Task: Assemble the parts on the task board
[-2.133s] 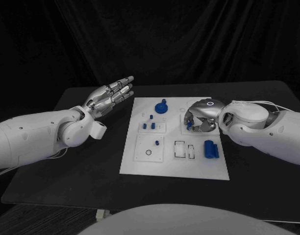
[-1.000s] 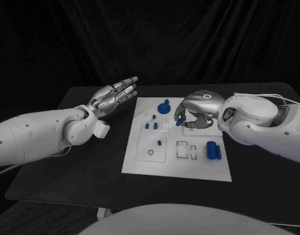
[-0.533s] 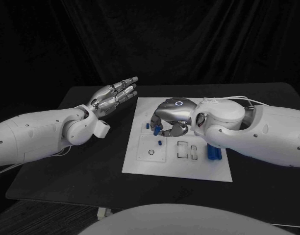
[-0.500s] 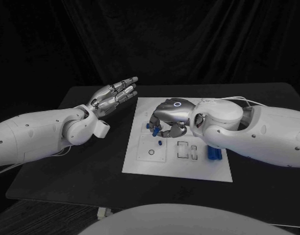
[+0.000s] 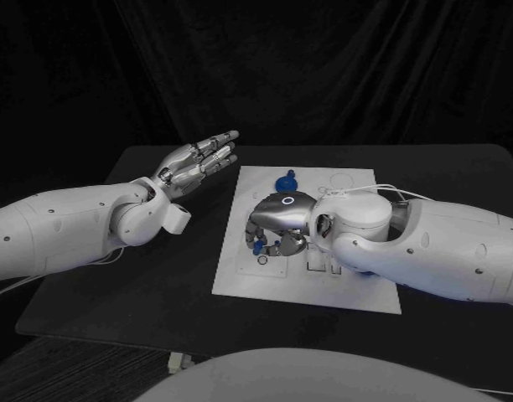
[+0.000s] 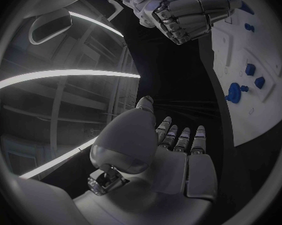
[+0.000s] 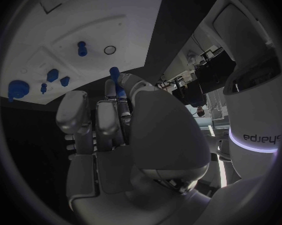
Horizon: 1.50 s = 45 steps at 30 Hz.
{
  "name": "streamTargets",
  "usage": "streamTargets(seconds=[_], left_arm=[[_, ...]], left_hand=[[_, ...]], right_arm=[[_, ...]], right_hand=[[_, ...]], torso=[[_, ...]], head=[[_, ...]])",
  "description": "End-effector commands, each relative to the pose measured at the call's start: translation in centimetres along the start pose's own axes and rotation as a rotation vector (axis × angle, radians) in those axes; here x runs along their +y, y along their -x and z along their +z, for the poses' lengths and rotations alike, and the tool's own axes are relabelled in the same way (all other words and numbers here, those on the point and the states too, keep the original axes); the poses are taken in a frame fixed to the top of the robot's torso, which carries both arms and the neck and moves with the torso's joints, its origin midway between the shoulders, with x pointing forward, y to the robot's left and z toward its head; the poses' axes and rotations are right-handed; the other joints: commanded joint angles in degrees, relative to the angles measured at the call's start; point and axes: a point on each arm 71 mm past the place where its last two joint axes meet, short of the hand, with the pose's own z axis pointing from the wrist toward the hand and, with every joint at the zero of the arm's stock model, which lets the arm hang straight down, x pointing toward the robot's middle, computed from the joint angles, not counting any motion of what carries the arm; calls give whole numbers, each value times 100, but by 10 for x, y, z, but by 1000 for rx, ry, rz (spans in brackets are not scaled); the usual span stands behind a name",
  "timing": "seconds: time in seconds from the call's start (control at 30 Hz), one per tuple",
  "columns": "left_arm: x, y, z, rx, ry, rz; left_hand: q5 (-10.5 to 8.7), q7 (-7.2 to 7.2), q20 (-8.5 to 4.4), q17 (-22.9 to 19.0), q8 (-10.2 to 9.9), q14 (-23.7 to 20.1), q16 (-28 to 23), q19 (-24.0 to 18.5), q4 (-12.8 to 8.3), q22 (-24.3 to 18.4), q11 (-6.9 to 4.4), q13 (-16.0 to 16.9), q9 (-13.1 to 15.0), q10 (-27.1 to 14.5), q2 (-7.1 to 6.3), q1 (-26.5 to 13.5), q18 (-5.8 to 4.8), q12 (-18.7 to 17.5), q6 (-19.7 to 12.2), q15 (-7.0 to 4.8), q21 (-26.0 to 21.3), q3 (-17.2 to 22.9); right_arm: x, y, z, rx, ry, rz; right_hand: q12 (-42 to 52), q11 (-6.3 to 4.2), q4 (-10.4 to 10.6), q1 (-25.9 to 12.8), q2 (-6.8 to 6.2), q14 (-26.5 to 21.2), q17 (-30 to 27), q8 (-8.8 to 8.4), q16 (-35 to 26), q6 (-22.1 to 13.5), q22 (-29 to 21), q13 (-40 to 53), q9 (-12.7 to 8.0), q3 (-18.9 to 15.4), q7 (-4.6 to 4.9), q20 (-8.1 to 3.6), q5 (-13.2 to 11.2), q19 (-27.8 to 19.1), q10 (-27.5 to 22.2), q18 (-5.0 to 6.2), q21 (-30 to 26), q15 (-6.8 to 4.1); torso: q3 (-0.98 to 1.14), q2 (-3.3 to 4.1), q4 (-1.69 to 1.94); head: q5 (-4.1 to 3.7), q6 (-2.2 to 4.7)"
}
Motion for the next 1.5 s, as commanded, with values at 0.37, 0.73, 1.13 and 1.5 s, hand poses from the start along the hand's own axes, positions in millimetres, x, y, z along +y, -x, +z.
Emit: streamTargets(seconds=[0.37, 0.73, 1.13, 1.5], left_arm=[[-1, -1, 1, 0, -21, -11], [-1, -2, 2, 6, -19, -15], [0, -3, 3, 12, -18, -19], [0, -2, 2, 11, -17, -19]], left_hand=[[16, 33, -22, -5, 32, -2, -21, -6, 40, -9, 39, 8, 11, -13, -41, 18, 37, 25, 64, -26, -20, 12], [26, 41, -11, -5, 34, -2, -21, -6, 33, -9, 46, 7, 10, -14, -37, 31, 34, 17, 64, -13, -20, 19], [35, 49, 0, -5, 36, -2, -21, -6, 24, -9, 52, 7, 9, -15, -31, 46, 31, 14, 64, 2, -20, 28], [35, 49, 0, -5, 36, -2, -21, -6, 24, -9, 52, 7, 9, -15, -31, 46, 31, 14, 64, 2, -20, 28]], right_arm=[[6, -11, 5, 66, 9, -81], [5, -15, 8, 86, 1, -82], [1, -19, 10, 73, -8, -76], [0, -26, 13, 66, -4, -99]], right_hand=[[-56, 18, -57, 47, 1, -42, -61, -46, -55, -65, 796, -8, 8, 8, 30, 11, -19, -63, 43, -4, -65, 38], [-69, 22, -70, 53, 8, -61, -90, -55, -74, -70, 787, -12, 11, 19, 33, 16, -13, -82, 43, 3, -101, 43], [-75, 25, -76, 52, 10, -77, -130, -58, -96, -70, 782, -14, 13, 22, 36, 18, -7, -92, 43, 6, -120, 46], [-83, 28, -89, 53, 8, -83, -121, -64, -95, -69, 781, -16, 17, 28, 38, 22, 10, -101, 44, 7, -127, 49]], torso=[[3, -2, -9], [-2, -6, -4], [2, -1, -5], [1, -4, -6]], head=[[24, 1], [-12, 1], [-30, 1], [-26, 1]])
